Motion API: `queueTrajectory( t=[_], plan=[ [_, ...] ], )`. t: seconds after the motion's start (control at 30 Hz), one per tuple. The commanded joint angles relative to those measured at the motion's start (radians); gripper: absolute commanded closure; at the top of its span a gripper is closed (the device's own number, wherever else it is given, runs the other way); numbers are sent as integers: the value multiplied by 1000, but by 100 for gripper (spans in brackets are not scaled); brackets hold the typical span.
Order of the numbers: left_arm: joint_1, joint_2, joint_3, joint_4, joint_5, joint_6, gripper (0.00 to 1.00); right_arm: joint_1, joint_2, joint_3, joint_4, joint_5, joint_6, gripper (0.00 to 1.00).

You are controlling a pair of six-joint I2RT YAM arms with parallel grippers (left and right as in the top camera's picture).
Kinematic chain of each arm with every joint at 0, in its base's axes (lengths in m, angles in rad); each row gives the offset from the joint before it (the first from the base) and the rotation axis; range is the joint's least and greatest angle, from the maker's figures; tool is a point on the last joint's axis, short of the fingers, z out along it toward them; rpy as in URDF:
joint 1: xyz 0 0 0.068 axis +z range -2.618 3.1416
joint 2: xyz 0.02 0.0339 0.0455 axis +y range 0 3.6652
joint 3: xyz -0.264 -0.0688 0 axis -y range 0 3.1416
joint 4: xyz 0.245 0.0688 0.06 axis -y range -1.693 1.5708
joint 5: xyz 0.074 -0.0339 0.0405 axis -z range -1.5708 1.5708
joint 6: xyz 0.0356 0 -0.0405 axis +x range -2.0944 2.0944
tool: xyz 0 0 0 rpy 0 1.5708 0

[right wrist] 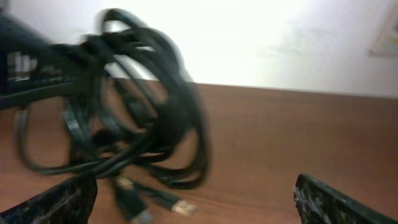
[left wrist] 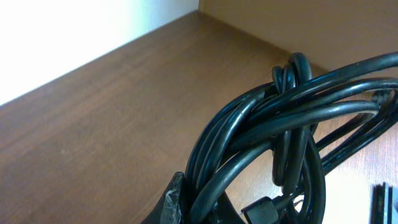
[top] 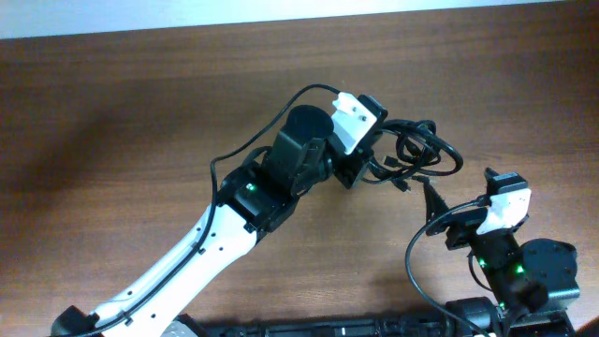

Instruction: Untangle cables

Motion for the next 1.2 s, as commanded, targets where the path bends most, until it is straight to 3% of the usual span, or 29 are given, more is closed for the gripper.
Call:
queueTrajectory(
  t=[0.0,0.17,0.4,0.63,0.97,1.17],
  plan=[
    [0,-30,21,-43,19,-21,100,-2,-12,16,-14,115,56,0],
    [0,-30,21,-48,219,-21,100,-2,-12,16,-29,148,57,1],
    [0,-30,21,-46,302,-39,100,-3,-12,16,-40,157,56,1],
    [1,-42,21,-68,315,-23,100,-3,-12,16,-103,324,114,1],
    [1,-166,21,-293,310,373,100,-2,-12,16,-111,342,129,1],
    [1,-208,21,-326,176,391,100,-2,-12,16,-109,331,128,1]
  ],
)
